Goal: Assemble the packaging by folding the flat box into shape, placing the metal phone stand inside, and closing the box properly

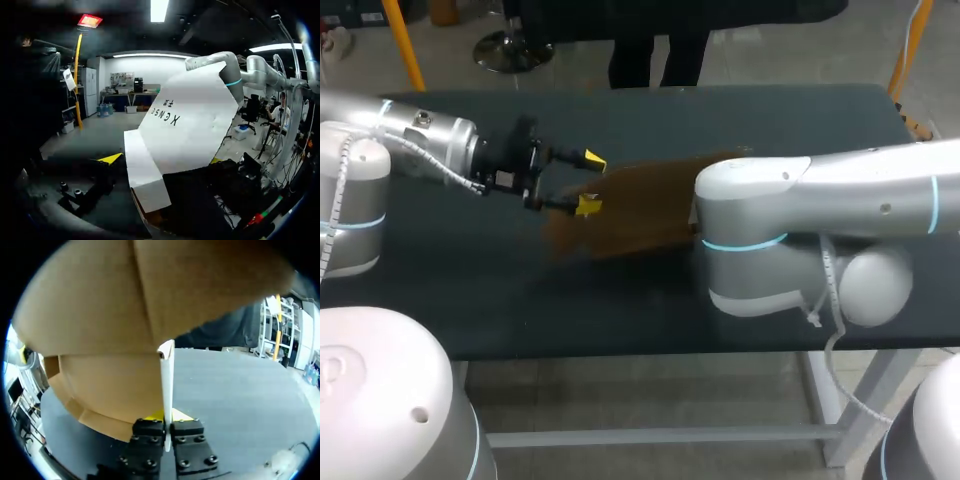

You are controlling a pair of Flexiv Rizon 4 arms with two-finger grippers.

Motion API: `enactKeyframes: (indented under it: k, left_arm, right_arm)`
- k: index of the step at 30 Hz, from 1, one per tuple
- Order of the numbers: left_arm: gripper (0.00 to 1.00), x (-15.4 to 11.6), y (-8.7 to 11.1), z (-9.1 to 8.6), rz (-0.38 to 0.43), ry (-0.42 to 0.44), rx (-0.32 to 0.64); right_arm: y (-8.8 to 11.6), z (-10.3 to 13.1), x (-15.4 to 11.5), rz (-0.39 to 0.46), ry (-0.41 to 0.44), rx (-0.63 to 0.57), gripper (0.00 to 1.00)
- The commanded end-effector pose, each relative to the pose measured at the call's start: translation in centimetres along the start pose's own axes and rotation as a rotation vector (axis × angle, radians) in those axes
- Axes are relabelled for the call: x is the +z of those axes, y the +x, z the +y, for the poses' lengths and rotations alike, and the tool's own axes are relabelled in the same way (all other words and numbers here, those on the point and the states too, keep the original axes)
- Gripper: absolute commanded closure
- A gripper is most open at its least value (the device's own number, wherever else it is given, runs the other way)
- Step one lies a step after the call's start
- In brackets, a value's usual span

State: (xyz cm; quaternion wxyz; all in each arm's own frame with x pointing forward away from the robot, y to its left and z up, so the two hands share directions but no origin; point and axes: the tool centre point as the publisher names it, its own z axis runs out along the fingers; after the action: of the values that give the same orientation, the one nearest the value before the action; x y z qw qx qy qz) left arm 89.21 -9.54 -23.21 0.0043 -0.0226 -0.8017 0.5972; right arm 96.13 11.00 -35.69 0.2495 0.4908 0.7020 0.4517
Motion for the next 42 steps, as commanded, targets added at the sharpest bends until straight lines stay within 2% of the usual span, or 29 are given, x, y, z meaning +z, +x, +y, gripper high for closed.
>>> enactKeyframes:
  k: [1, 10, 14, 20, 27, 38, 39, 41, 42]
  left_arm:
    - [0.0, -0.9, 1.6, -0.4, -0.067, -0.011, 0.011]
    - [0.0, -2.4, 3.6, -0.7, -0.072, -0.041, 0.056]
    - [0.0, -3.2, 4.3, -0.7, -0.077, -0.068, 0.069]
    - [0.0, -4.0, 5.1, -0.9, -0.076, -0.102, 0.078]
    - [0.0, -5.2, 5.5, -1.0, -0.101, -0.14, 0.084]
    - [0.0, -7.2, 5.8, 0.3, -0.112, -0.223, 0.063]
    - [0.0, -7.3, 5.8, 0.4, -0.105, -0.237, 0.052]
    - [0.0, -7.5, 5.8, 0.7, -0.038, -0.294, 0.005]
    - [0.0, -7.5, 5.8, 0.7, -0.038, -0.294, 0.005]
  right_arm:
    - [-0.9, 0.5, -0.9, 0.219, 0.011, 0.002, 1.0]
    - [-0.8, 0.4, -1.2, 0.357, 0.043, 0.005, 1.0]
    - [-0.9, 0.5, -1.2, 0.444, 0.086, 0.019, 1.0]
    - [-0.9, 0.6, -1.2, 0.504, 0.161, 0.032, 1.0]
    - [-0.3, 0.8, -1.3, 0.537, 0.244, 0.026, 1.0]
    - [0.7, 0.7, -1.4, 0.538, 0.457, 0.004, 1.0]
    - [0.8, 0.7, -1.4, 0.54, 0.482, 0.003, 1.0]
    - [1.0, 0.5, -1.6, 0.537, 0.551, 0.006, 1.0]
    - [1.0, 0.4, -1.7, 0.526, 0.581, 0.012, 1.0]
